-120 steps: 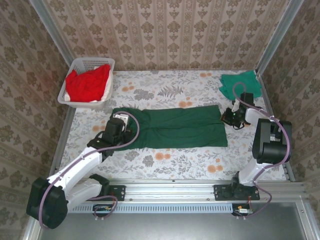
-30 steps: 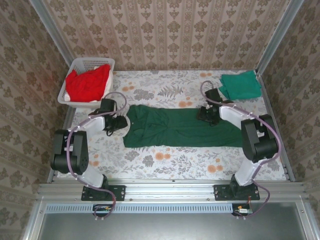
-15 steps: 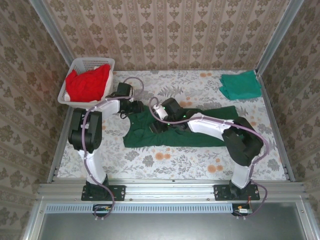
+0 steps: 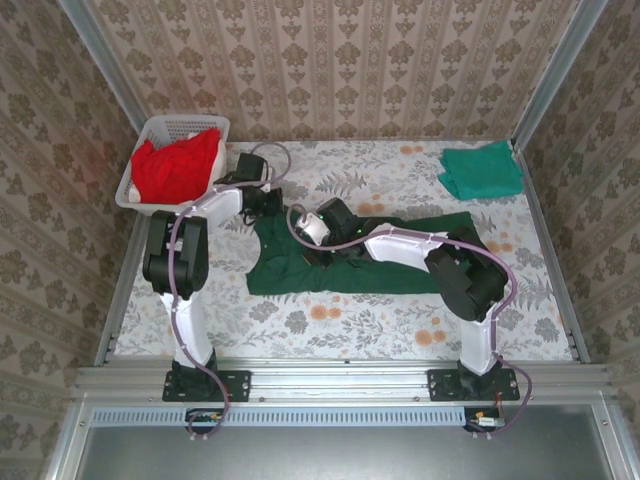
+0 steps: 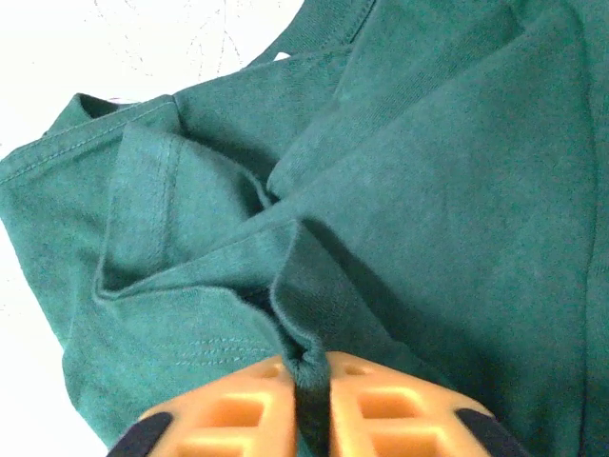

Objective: Fold and stack the t-shirts

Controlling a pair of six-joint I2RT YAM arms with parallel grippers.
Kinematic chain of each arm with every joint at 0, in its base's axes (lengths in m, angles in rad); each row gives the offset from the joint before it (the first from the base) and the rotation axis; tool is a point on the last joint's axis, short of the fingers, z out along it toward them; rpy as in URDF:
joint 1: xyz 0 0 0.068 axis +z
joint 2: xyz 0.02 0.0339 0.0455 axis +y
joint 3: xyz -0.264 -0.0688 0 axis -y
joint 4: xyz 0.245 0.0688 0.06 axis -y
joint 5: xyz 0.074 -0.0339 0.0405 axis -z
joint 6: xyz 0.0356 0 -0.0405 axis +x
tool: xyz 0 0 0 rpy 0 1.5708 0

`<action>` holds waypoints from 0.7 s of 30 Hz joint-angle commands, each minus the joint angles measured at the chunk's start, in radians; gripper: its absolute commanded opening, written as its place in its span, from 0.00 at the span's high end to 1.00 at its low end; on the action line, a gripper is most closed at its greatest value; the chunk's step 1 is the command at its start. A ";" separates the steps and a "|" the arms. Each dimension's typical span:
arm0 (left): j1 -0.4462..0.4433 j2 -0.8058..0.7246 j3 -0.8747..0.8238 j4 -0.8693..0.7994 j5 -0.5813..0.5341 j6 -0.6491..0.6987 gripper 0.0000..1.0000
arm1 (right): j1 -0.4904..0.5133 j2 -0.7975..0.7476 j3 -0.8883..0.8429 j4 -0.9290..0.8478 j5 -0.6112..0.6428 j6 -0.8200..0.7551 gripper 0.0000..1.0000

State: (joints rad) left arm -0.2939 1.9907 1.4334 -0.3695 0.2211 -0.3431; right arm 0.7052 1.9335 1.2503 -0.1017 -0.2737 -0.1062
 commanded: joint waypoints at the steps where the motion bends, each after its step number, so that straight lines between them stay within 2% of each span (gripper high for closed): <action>1: 0.010 0.000 0.060 -0.058 -0.017 0.019 1.00 | 0.000 -0.080 -0.054 0.004 -0.035 -0.057 0.89; 6: 0.034 0.038 0.135 -0.124 -0.028 0.019 1.00 | 0.002 -0.164 -0.150 0.012 -0.079 -0.108 0.94; 13: 0.048 0.146 0.242 -0.180 -0.030 0.039 0.99 | 0.006 -0.192 -0.234 -0.005 -0.076 -0.123 0.96; 16: 0.052 0.185 0.279 -0.205 -0.041 0.047 0.87 | 0.007 -0.196 -0.268 0.005 -0.042 -0.117 0.95; 17: 0.053 0.190 0.285 -0.210 -0.036 0.048 0.79 | 0.004 -0.194 -0.275 0.008 -0.031 -0.115 0.92; 19: 0.052 0.178 0.279 -0.209 -0.029 0.048 0.73 | 0.004 -0.187 -0.267 -0.002 -0.018 -0.113 0.84; 20: 0.054 0.159 0.267 -0.202 -0.022 0.046 0.67 | 0.004 -0.183 -0.258 -0.018 -0.014 -0.113 0.82; 21: 0.052 0.133 0.246 -0.193 -0.020 0.046 0.54 | 0.004 -0.183 -0.250 -0.034 -0.009 -0.115 0.78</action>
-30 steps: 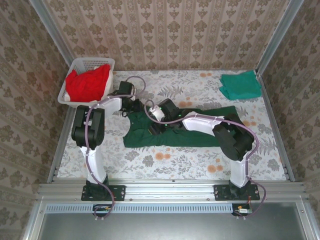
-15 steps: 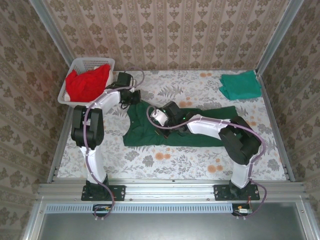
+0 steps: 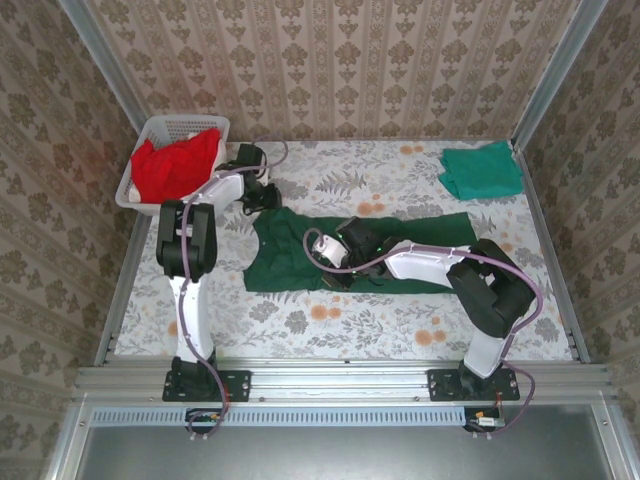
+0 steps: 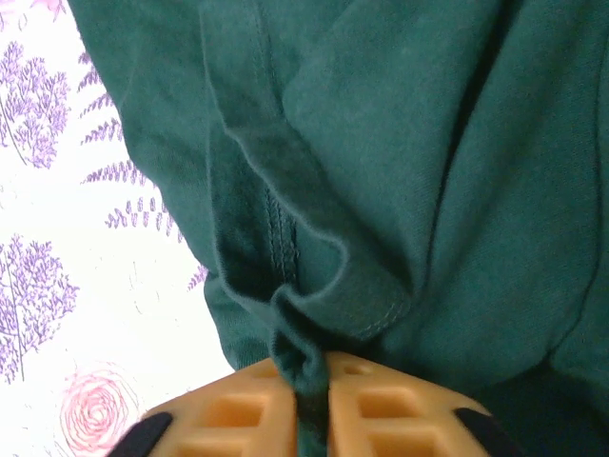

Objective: Fold and stack the t-shirts

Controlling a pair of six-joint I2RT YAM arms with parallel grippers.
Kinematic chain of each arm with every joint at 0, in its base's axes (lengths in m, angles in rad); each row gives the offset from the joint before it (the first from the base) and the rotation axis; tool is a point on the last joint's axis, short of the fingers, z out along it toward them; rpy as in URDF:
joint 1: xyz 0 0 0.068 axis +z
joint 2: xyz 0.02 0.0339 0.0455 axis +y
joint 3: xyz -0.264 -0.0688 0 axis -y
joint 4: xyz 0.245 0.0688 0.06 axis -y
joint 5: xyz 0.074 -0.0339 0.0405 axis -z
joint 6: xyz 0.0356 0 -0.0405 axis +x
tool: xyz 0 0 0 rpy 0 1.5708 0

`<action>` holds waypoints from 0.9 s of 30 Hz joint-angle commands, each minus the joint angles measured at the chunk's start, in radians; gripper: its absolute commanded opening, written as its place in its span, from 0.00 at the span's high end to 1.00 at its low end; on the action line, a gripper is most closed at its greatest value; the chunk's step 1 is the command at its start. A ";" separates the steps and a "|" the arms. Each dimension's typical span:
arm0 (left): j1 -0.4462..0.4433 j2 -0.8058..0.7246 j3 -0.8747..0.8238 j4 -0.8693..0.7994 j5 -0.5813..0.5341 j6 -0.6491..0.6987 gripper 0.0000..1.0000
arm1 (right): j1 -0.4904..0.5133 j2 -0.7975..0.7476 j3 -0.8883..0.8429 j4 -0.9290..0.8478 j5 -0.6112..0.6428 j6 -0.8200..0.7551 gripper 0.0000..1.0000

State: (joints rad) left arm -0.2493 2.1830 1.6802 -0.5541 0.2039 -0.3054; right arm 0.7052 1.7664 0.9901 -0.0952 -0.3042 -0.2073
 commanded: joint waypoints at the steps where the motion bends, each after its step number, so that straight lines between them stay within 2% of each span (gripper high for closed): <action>1: 0.008 -0.083 -0.020 -0.001 -0.005 0.010 0.47 | 0.005 -0.020 0.016 -0.055 0.026 -0.018 0.72; 4: 0.014 -0.170 -0.077 0.001 -0.024 0.021 0.41 | 0.006 -0.062 0.022 -0.102 0.039 -0.022 0.59; 7: 0.015 -0.258 -0.163 0.027 -0.031 0.026 0.40 | 0.018 -0.141 0.009 -0.114 0.050 -0.024 0.56; 10: 0.006 -0.301 -0.257 0.080 -0.019 0.020 0.38 | 0.072 -0.192 -0.015 -0.021 0.122 -0.029 0.48; 12: 0.008 -0.281 -0.293 0.120 0.012 0.012 0.39 | 0.127 -0.168 -0.019 0.087 0.186 -0.055 0.44; 14: 0.007 -0.237 -0.278 0.119 0.036 0.002 0.45 | 0.156 -0.093 0.037 0.129 0.253 -0.072 0.44; 18: -0.002 -0.187 -0.259 0.156 0.062 -0.005 0.51 | 0.157 0.089 0.195 0.066 0.265 -0.169 0.51; 22: -0.004 -0.146 -0.232 0.161 0.081 -0.001 0.62 | 0.158 0.163 0.229 0.088 0.242 -0.251 0.58; 27: 0.002 -0.119 -0.185 0.127 0.068 0.015 0.82 | 0.157 0.204 0.261 0.054 0.237 -0.292 0.58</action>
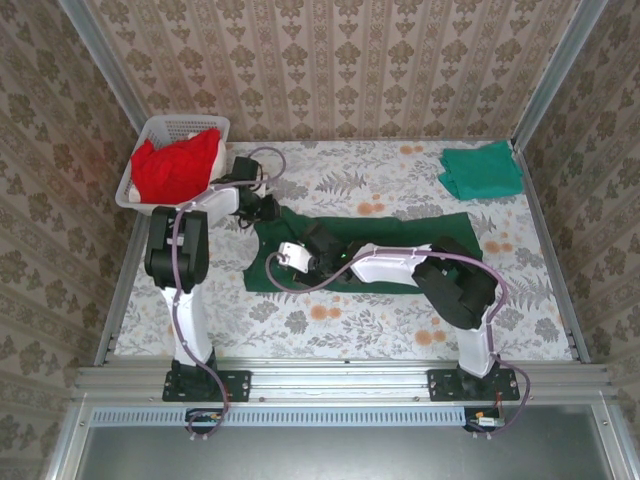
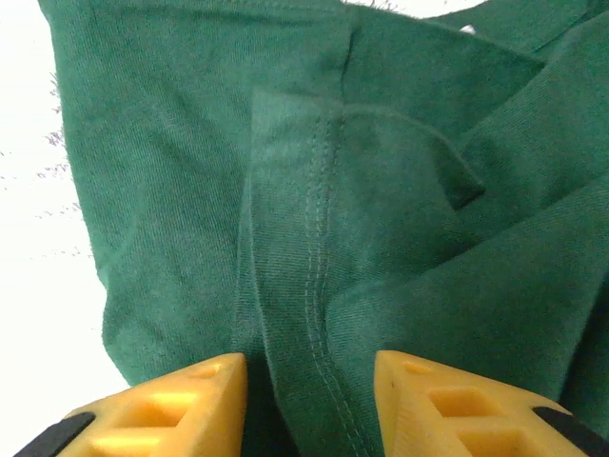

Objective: Fold and stack the t-shirts

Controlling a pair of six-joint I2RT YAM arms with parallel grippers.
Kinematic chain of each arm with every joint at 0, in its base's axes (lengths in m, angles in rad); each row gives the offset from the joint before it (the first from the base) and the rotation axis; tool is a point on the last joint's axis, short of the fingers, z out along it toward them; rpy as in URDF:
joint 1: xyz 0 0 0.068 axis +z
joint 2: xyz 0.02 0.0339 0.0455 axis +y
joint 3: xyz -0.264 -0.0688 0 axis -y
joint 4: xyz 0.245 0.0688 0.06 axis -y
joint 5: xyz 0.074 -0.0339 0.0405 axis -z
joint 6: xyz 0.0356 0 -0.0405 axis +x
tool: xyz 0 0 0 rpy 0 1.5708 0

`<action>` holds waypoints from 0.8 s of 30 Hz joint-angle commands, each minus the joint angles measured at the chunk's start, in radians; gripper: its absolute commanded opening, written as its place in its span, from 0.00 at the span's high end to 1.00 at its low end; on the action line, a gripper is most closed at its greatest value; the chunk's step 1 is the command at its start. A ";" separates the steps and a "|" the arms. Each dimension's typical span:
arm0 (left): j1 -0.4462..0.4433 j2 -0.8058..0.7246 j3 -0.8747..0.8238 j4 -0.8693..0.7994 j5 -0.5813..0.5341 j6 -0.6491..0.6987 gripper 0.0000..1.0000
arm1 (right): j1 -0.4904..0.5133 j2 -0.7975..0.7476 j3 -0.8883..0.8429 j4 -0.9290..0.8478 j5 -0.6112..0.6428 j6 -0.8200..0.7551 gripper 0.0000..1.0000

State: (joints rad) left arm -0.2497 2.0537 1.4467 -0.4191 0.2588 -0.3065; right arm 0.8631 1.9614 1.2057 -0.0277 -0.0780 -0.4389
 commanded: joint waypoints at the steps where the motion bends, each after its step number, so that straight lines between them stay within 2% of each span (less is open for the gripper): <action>1: 0.003 0.010 0.052 -0.007 0.016 0.018 0.85 | -0.001 0.015 0.052 -0.023 0.015 -0.069 0.59; 6: 0.004 -0.002 0.057 -0.009 0.020 0.020 0.98 | 0.000 0.016 0.055 -0.038 0.037 -0.082 0.80; 11: 0.009 -0.003 0.074 -0.020 0.025 0.023 1.00 | 0.007 0.004 0.053 -0.083 0.062 -0.120 0.99; 16: 0.016 -0.007 0.092 -0.031 0.028 0.028 1.00 | 0.012 -0.076 0.004 -0.106 0.024 -0.132 1.00; 24: 0.019 0.021 0.116 -0.041 0.032 0.032 1.00 | -0.002 -0.229 -0.170 -0.011 -0.121 -0.096 1.00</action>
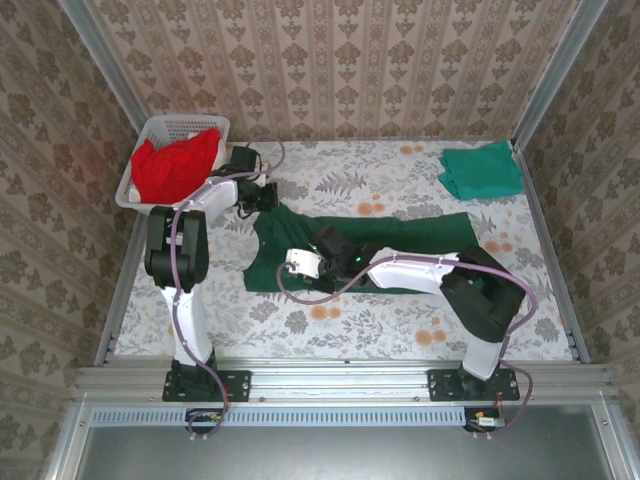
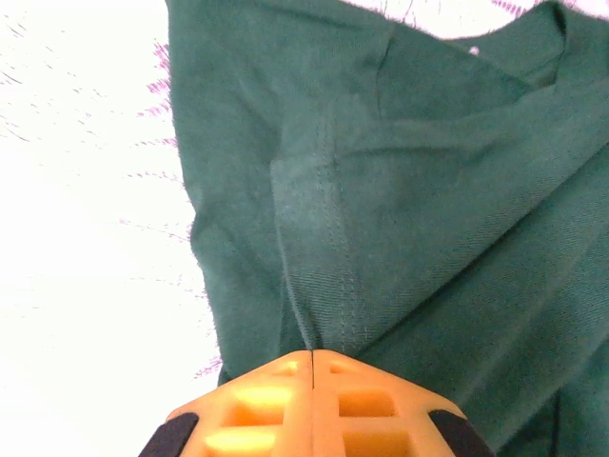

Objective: Fold and stack the t-shirts

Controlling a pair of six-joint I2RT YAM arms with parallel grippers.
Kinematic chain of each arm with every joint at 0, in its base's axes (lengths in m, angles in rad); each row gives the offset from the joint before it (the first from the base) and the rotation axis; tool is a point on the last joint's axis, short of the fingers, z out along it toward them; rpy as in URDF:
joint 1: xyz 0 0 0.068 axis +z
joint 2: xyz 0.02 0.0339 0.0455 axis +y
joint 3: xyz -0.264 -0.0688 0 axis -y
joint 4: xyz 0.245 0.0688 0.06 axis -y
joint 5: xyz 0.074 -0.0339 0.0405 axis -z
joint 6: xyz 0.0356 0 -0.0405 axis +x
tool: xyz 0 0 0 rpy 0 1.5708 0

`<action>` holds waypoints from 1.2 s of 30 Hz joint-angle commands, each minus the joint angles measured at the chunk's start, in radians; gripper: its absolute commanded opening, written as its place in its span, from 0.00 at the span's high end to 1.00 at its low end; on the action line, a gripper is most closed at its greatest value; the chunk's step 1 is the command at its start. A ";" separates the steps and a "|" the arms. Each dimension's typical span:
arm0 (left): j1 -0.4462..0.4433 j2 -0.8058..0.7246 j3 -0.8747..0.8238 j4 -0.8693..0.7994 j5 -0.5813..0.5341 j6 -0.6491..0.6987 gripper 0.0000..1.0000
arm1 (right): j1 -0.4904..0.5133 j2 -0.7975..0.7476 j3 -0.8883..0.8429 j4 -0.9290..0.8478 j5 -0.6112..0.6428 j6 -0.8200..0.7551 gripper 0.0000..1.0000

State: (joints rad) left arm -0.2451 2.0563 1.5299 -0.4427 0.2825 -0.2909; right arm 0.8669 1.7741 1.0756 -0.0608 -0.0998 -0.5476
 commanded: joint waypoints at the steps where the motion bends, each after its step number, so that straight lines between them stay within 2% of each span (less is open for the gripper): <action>1: 0.015 0.021 0.035 -0.017 0.009 0.017 1.00 | -0.006 -0.043 -0.045 0.026 -0.109 0.015 1.00; 8: 0.035 -0.009 0.014 -0.036 0.000 0.018 1.00 | -0.013 0.013 -0.045 0.001 -0.118 0.044 1.00; 12: 0.059 -0.043 -0.015 -0.041 0.000 0.016 1.00 | -0.014 0.038 -0.015 -0.034 -0.200 0.074 0.88; 16: 0.069 -0.054 -0.029 -0.051 0.001 0.024 1.00 | -0.016 0.045 0.025 -0.085 -0.218 0.107 0.80; 20: 0.071 -0.076 -0.059 -0.056 -0.001 0.027 1.00 | -0.043 -0.016 0.013 -0.068 -0.244 0.171 0.74; 24: 0.071 -0.091 -0.094 -0.056 -0.008 0.030 0.98 | -0.103 -0.110 -0.037 -0.006 -0.271 0.258 0.61; 27: 0.072 -0.093 -0.097 -0.078 -0.028 0.037 0.94 | -0.171 -0.156 -0.093 0.102 -0.140 0.363 0.58; 29: 0.073 -0.104 -0.103 -0.089 -0.040 0.038 0.94 | -0.217 -0.137 -0.082 0.092 -0.021 0.438 0.58; 31: 0.073 -0.123 -0.108 -0.102 -0.050 0.036 0.85 | -0.257 -0.091 -0.036 0.030 0.058 0.495 0.59; 32: 0.072 -0.139 -0.114 -0.106 -0.061 0.031 0.73 | -0.277 -0.059 -0.011 0.000 0.092 0.532 0.59; 36: 0.047 -0.223 -0.160 -0.125 -0.126 0.028 0.61 | -0.319 0.043 0.062 -0.092 0.143 0.643 0.57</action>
State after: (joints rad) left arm -0.1822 1.9251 1.3922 -0.5205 0.2161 -0.2707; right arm 0.5602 1.7622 1.0966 -0.0574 -0.0643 -0.0448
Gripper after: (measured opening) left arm 0.381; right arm 0.429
